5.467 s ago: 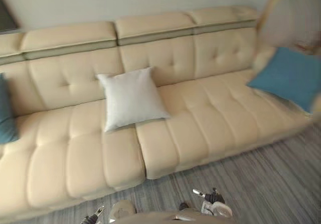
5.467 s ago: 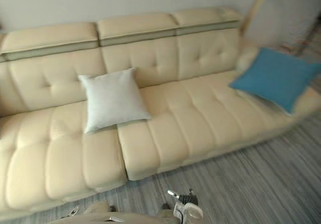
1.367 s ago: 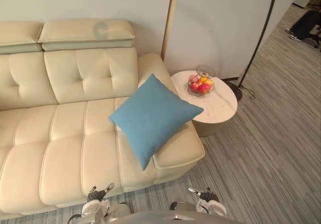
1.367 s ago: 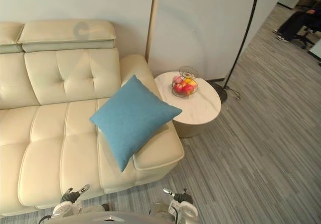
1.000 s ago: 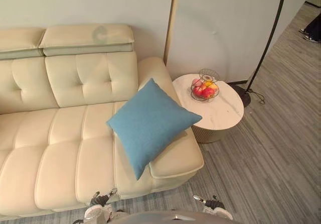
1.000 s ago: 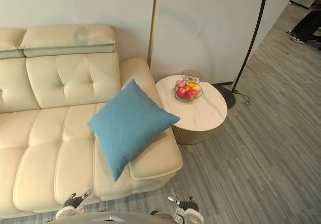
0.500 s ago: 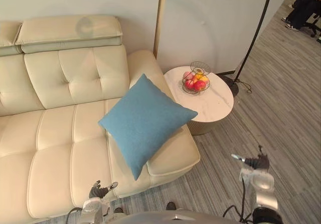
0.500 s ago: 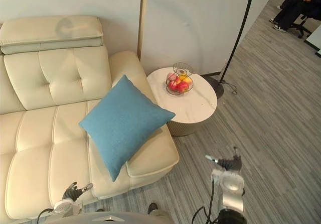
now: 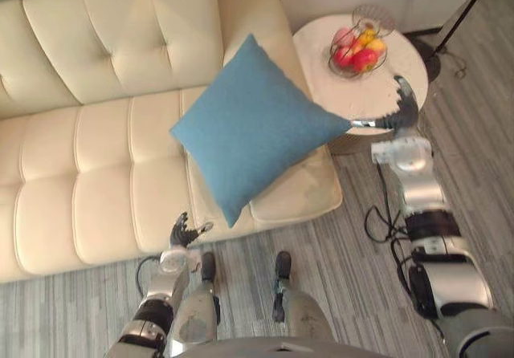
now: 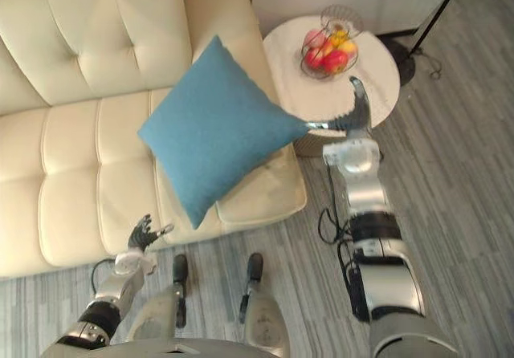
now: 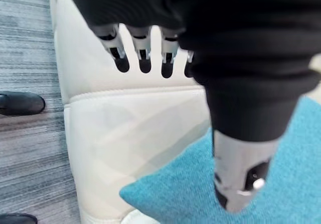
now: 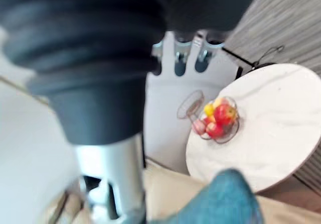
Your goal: Pick up cushions and gather them together orderly.
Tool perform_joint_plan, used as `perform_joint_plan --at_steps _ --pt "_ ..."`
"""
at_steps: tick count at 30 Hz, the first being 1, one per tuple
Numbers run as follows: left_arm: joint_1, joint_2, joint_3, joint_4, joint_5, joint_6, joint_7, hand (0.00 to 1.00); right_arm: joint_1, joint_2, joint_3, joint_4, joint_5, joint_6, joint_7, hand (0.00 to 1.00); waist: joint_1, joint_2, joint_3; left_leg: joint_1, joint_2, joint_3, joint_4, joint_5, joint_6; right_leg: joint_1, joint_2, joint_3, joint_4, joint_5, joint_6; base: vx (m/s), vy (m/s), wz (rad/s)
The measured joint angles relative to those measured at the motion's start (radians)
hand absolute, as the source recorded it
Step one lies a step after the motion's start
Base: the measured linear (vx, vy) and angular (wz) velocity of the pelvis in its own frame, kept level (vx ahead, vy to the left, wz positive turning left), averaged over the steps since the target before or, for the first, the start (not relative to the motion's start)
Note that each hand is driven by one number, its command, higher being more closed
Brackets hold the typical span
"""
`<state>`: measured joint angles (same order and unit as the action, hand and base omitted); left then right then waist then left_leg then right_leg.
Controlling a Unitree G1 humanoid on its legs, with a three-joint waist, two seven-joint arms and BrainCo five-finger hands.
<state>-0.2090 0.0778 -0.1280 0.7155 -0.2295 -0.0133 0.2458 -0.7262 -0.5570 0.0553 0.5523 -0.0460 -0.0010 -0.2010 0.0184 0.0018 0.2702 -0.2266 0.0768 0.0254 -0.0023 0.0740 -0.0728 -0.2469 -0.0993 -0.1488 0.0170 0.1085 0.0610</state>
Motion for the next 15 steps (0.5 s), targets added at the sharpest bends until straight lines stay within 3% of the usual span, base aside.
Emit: perform_joint_plan --at_steps 7,13,15 --pt "-0.181 0.0 -0.047 0.0 -0.022 -0.004 0.017 0.0 -0.26 -0.024 0.211 0.167 -0.027 0.028 0.023 0.0 0.008 0.009 0.089 -0.071 -0.001 -0.025 0.0 0.041 0.001 -0.062 0.001 -0.004 0.001 0.031 -0.008 -0.09 -0.006 0.08" --pt "-0.36 -0.001 -0.073 0.001 -0.044 -0.005 0.05 0.0 -0.426 -0.022 0.315 0.254 -0.081 0.051 0.048 0.0 0.009 0.014 0.167 -0.115 0.001 -0.035 -0.024 0.087 -0.002 -0.113 0.003 -0.009 0.002 0.054 -0.014 -0.09 -0.015 0.04" --pt "-0.403 -0.002 -0.079 0.001 -0.046 -0.006 0.055 0.0 -0.447 -0.021 0.337 0.259 -0.091 0.055 0.049 0.0 0.009 0.014 0.167 -0.133 0.002 -0.039 -0.042 0.105 -0.002 -0.138 0.005 -0.011 0.004 0.057 -0.017 -0.06 -0.024 0.04"
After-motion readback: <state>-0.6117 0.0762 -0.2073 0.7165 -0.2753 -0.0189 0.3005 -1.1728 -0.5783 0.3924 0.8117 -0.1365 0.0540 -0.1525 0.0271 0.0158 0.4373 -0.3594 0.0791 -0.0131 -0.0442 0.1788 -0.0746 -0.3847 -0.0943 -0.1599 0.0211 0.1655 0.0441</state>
